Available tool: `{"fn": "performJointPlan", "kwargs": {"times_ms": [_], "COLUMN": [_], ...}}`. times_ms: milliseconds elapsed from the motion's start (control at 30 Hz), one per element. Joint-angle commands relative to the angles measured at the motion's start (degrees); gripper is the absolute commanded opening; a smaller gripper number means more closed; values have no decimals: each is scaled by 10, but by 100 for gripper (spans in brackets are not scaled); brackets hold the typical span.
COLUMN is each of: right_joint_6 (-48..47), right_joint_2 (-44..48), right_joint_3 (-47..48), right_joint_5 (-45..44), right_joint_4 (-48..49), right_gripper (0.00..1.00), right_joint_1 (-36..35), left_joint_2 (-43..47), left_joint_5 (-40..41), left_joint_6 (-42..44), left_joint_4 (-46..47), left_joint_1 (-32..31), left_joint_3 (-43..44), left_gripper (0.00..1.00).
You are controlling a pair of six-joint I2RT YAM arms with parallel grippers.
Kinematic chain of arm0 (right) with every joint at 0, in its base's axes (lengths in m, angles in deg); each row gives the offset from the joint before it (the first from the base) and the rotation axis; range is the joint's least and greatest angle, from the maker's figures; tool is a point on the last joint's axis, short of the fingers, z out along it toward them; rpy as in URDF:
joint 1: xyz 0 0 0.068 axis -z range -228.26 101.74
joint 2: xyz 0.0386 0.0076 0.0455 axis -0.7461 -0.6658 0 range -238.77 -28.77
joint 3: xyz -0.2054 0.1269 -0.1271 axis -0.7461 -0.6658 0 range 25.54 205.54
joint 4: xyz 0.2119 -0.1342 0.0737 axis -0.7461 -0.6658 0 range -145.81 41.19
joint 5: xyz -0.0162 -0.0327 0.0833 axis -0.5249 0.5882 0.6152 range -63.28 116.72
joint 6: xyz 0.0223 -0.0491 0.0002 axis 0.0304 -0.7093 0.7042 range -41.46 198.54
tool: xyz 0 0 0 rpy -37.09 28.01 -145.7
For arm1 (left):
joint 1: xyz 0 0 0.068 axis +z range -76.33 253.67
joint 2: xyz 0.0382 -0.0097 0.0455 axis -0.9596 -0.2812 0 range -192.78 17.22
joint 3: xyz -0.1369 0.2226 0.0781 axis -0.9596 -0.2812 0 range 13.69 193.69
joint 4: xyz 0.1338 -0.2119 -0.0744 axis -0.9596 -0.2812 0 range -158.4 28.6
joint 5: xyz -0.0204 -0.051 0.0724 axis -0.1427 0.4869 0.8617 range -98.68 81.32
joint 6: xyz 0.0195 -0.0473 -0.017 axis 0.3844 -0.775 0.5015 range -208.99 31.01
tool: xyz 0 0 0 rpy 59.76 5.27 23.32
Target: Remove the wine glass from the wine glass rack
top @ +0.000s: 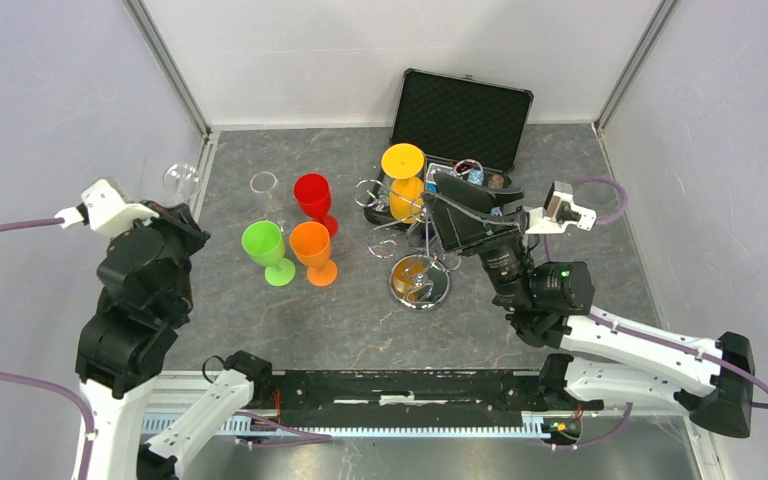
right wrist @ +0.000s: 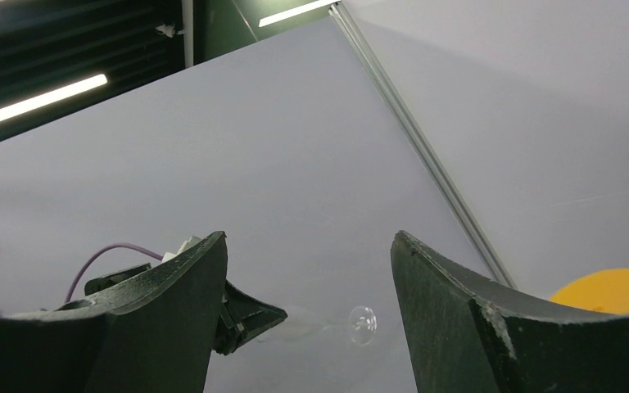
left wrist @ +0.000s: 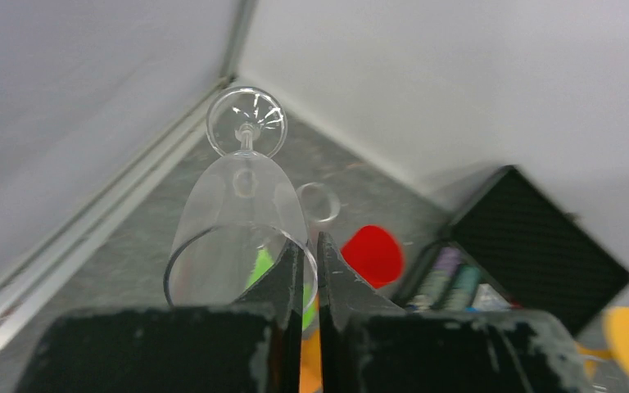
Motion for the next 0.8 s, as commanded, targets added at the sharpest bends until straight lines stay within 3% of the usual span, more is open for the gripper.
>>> {"fn": "performJointPlan", "kwargs": {"times_ms": [0, 233, 367, 767], "right_joint_6": [-30, -36, -35, -45], "right_joint_2": [28, 56, 69, 98], "right_joint_3": [-14, -33, -45, -62], "right_joint_5": [-17, -47, -62, -95], "right_joint_4": [-18, -35, -35, -41], "right_gripper": [77, 78, 78, 78], "right_joint_1": [-2, -2, -2, -2], "left_joint_2": [-30, -73, -99, -122], "left_joint_5": [23, -19, -122, -274], "left_joint_6": [13, -19, -10, 33], "left_joint_4": [-142, -283, -320, -317], "left_joint_1": [-1, 0, 0, -1], "left_joint_3": [18, 24, 37, -47], "left_gripper": [2, 2, 2, 2]}}
